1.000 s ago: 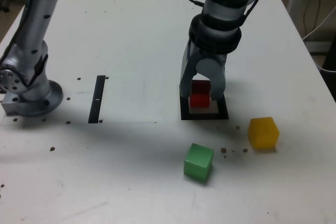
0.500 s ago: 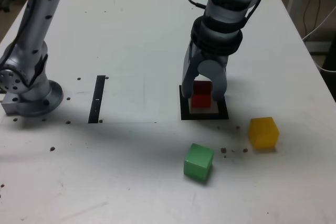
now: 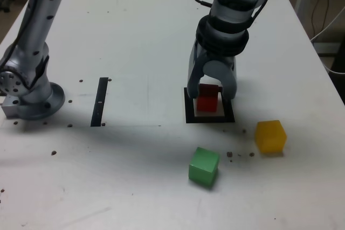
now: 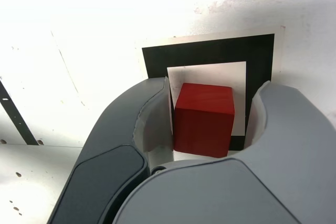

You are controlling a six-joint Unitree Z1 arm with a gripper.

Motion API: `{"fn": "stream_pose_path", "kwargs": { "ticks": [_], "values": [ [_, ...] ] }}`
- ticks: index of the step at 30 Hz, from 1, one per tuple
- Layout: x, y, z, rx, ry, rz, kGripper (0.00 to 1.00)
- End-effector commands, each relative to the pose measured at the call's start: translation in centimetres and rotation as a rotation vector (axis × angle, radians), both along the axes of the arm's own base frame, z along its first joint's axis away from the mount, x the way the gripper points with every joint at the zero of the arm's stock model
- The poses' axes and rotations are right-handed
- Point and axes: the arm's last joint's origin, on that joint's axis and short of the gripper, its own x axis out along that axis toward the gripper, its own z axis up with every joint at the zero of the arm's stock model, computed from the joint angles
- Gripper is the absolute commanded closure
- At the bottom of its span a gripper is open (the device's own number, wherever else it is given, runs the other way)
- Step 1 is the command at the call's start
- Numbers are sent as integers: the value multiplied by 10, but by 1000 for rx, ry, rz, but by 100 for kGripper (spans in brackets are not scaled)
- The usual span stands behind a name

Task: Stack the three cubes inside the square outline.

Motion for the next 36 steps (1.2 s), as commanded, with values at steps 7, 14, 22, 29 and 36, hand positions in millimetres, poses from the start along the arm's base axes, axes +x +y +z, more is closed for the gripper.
{"fn": "stream_pose_path", "kwargs": {
  "ticks": [7, 14, 22, 29, 36],
  "values": [
    [-14, 1, 18, 11, -27, 10, 0],
    [-34, -12, 42, 10, -82, 61, 0],
    [-23, -28, 60, -3, -128, 79, 0],
    [3, -43, 44, -34, -110, 69, 0],
    [22, -58, 33, -60, -124, 39, 0]
  ]
}}
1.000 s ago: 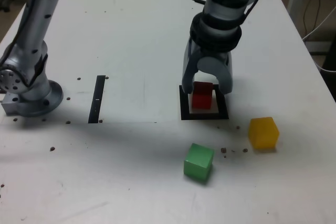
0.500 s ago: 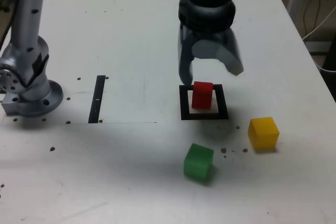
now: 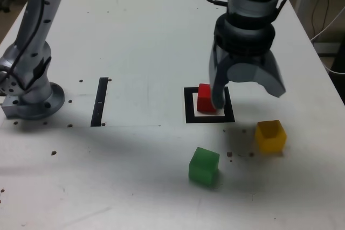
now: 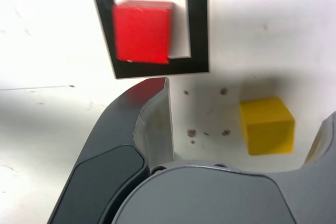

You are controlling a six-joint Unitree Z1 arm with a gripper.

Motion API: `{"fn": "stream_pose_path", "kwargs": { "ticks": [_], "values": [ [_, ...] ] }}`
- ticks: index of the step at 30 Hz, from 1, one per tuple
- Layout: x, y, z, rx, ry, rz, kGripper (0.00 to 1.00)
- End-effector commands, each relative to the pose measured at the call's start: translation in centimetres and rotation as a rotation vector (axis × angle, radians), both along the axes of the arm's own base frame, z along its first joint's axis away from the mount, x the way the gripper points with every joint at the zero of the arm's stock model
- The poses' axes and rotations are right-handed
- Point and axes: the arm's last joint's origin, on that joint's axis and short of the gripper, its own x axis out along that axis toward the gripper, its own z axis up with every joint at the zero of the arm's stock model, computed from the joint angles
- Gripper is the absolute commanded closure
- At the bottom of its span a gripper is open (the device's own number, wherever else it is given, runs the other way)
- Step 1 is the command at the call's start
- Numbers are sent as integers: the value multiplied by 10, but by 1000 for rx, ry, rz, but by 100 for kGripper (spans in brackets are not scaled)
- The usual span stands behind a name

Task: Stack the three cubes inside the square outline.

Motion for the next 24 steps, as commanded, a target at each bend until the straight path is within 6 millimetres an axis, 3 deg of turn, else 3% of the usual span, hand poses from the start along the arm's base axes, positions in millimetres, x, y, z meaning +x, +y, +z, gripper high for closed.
{"fn": "stream_pose_path", "kwargs": {
  "ticks": [1, 12, 24],
  "values": [
    [6, -4, -7, -12, 3, -11, 0],
    [28, -18, -24, -67, 22, -53, 0],
    [35, -23, -37, -80, 23, -68, 7]
  ]
}}
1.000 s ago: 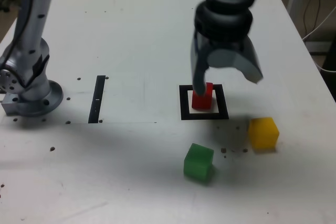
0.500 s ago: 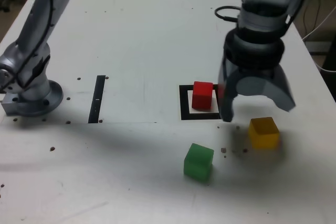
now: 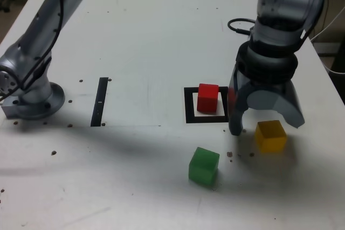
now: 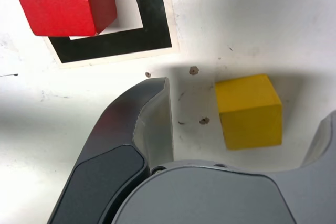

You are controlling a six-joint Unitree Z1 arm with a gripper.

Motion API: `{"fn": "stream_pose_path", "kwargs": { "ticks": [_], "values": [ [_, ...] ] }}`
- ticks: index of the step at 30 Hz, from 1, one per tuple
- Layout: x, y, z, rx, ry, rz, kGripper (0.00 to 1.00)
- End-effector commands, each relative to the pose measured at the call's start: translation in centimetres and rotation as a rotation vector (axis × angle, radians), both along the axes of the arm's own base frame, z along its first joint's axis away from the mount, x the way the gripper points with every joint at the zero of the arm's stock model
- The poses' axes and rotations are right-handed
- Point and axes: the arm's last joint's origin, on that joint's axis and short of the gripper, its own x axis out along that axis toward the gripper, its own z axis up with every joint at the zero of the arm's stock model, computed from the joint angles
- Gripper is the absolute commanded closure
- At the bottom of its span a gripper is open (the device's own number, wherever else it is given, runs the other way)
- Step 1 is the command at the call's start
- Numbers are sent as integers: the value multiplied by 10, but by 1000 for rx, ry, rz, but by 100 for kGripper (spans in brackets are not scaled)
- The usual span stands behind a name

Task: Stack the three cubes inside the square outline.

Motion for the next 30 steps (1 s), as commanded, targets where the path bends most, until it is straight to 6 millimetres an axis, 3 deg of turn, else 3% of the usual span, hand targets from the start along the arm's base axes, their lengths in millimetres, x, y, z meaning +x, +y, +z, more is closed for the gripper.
{"fn": "stream_pose_path", "kwargs": {
  "ticks": [1, 13, 25, 30],
  "values": [
    [3, -2, -5, -5, -12, -8, 7],
    [8, -6, -9, -20, -37, -38, 10],
    [12, -7, -16, -21, -32, -38, 23],
    [12, -7, -18, -14, -31, -33, 37]
  ]
}}
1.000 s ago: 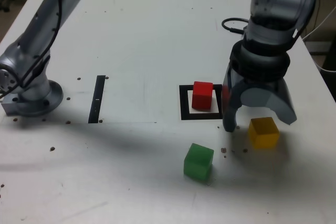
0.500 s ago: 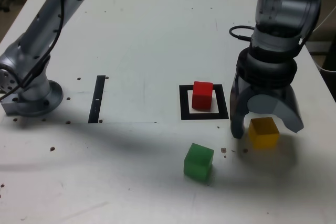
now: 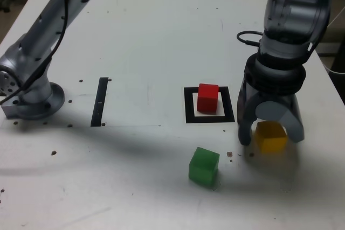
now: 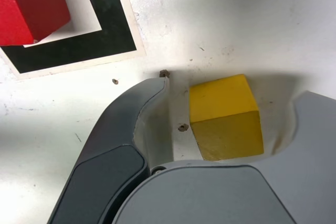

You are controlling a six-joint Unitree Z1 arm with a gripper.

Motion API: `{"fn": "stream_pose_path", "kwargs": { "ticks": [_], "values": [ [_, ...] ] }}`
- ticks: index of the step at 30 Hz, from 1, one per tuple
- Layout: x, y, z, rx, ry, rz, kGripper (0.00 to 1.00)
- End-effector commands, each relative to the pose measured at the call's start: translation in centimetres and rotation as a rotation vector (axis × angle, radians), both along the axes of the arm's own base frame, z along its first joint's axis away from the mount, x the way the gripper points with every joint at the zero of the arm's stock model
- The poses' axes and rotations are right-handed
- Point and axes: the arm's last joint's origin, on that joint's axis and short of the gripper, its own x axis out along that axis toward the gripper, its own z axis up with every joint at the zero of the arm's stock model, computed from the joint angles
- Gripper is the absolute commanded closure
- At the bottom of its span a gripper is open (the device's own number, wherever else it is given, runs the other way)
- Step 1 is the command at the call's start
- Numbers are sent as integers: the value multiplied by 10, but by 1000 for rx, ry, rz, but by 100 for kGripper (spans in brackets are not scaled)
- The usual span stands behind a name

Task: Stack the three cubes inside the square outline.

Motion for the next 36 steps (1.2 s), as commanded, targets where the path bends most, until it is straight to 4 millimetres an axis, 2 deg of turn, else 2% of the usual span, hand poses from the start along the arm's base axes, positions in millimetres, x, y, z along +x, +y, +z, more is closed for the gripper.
{"fn": "stream_pose_path", "kwargs": {
  "ticks": [1, 4, 13, 23, 29, 36],
  "values": [
    [0, 0, -3, 12, 2, 5, 41],
    [-2, 0, -2, 38, 2, 17, 49],
    [-3, -2, -2, 56, 2, 28, 54],
    [-2, -3, 1, 43, -7, 27, 71],
    [-11, -1, 22, 34, -33, 21, 71],
    [-37, 7, 66, 56, -64, -31, 72]
  ]
}}
